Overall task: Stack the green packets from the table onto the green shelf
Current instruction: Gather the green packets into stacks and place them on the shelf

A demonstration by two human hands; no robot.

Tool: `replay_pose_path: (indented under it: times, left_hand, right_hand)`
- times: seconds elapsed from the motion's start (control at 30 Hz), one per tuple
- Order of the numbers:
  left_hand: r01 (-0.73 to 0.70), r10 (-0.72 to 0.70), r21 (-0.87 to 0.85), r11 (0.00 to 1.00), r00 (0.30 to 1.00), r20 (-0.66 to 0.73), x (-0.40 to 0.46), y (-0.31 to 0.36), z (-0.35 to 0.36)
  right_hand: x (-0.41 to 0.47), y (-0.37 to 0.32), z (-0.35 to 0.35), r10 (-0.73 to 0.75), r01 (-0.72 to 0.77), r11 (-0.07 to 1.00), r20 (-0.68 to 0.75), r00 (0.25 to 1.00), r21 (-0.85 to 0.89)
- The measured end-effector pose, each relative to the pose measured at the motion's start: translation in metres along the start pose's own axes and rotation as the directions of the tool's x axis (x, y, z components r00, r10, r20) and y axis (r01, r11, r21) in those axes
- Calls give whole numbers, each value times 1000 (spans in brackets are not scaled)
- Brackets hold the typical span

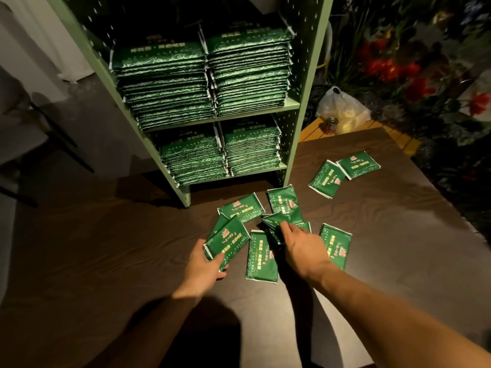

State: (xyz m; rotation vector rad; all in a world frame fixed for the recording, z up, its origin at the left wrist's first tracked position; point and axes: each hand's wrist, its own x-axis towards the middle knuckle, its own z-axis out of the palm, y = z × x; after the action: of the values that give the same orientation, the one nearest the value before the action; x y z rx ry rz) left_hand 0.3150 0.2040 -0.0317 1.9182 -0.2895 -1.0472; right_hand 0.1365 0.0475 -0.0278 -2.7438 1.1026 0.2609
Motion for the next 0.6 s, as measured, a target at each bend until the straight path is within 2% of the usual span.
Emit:
replay_pose_path:
  times: [0.13,0.27,0.33,0.4,0.5,0.6]
  left_hand:
    - [-23,23,-31,999,1000,-6,-5,1,-1]
    - [91,-87,-176,980,996,29,-5,2,-5]
    - [191,-168,-280,941,980,102,-5,8,-4]
    - [283,-217,-381,880,954,207,-11,11,-9]
    - [369,-230,-417,830,909,347,-18,11,-21]
    - [390,-212,-365,845,872,441,-24,10,-34]
  right_hand:
    - [-13,5,-7,-11,26,993,-133,991,114]
    - [-25,-8,-9,-179,252,927,-263,948,279]
    - [-26,-16,-6,-321,398,888,-309,895,231]
    - [-30,-29,-5,-458,515,851,-333,824,103]
    - [-34,-43,-2,-532,568,823,-369,762,-15]
    - [-38,-52,1,-589,597,796,-349,729,-96]
